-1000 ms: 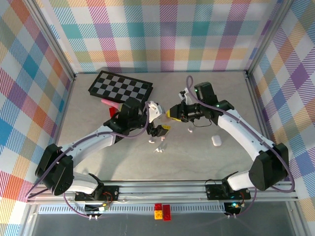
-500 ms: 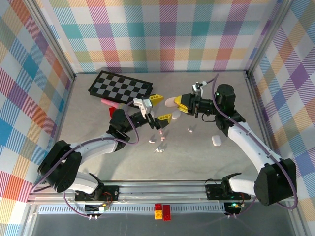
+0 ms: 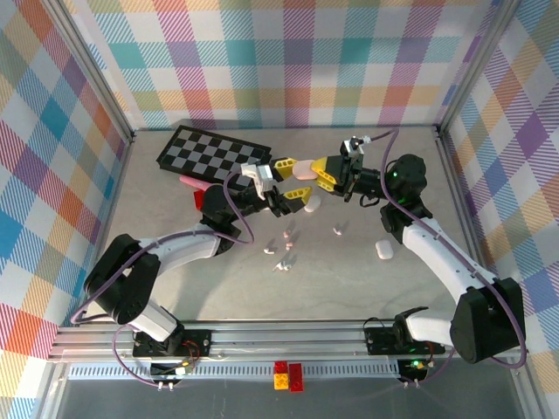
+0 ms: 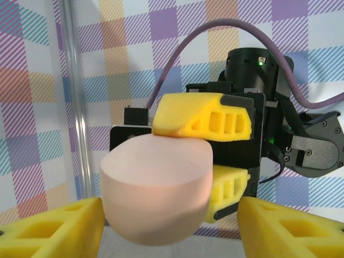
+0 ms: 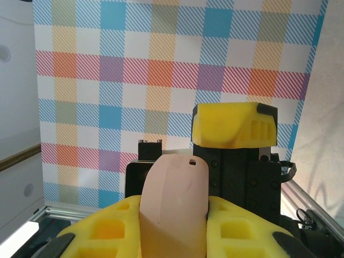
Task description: Insert wireless bluetooth earbuds into charging case
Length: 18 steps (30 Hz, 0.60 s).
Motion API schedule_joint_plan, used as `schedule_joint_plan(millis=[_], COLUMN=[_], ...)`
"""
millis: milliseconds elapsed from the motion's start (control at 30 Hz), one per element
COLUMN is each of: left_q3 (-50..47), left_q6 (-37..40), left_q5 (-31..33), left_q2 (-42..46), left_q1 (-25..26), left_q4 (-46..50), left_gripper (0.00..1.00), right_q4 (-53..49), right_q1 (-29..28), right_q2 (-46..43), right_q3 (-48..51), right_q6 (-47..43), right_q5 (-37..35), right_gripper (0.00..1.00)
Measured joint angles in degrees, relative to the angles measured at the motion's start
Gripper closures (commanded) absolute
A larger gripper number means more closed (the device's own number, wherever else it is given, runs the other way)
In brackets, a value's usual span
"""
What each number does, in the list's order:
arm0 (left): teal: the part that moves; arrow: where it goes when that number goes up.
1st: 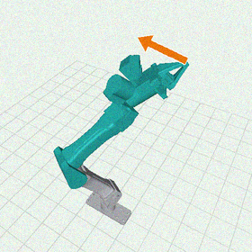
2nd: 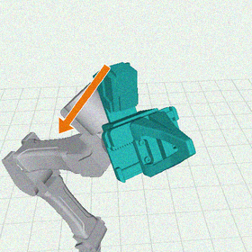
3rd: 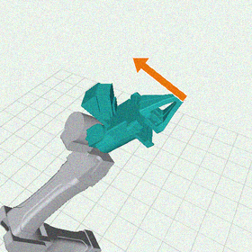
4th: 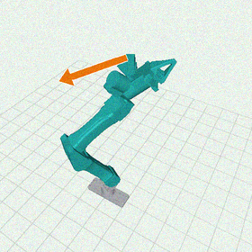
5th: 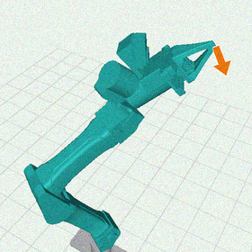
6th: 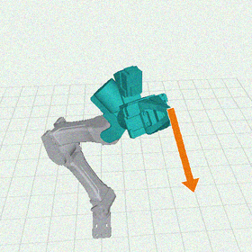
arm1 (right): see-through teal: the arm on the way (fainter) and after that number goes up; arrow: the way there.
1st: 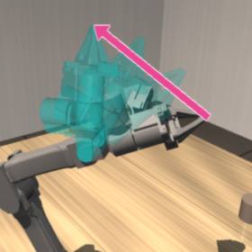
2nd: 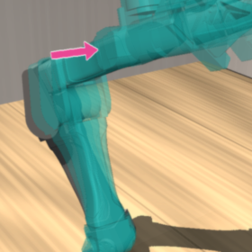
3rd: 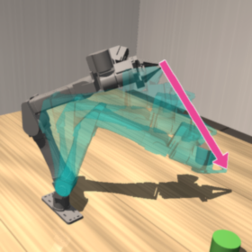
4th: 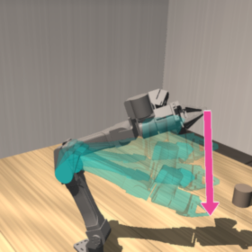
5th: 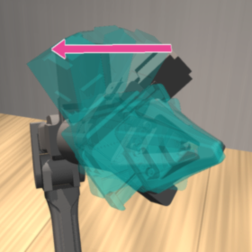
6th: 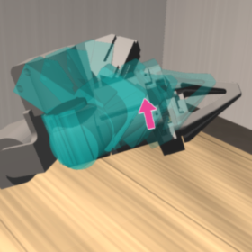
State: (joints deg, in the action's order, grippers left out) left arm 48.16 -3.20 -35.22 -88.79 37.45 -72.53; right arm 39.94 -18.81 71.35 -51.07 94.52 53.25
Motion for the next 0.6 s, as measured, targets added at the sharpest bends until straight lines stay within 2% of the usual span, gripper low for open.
schedule_joint_plan(millis=[300, 600], left_q3=[1.6, 1.6], left_q6=[-0.1, -0.2], left_q5=[-1.4, -1.4], left_q2=[-1.9, -1.8], left_q1=[0.0, 0.0], left_q4=[-0.3, -0.3], left_gripper=[0.50, 0.54], right_q4=[1.7, 2.5], right_q1=[0.0, 0.0], right_q2=[0.6, 1.0], right_q3=[0.0, 0.0], right_q6=[1.0, 1.0], right_q5=[0.2, 0.9], right_gripper=[1.00, 1.00])
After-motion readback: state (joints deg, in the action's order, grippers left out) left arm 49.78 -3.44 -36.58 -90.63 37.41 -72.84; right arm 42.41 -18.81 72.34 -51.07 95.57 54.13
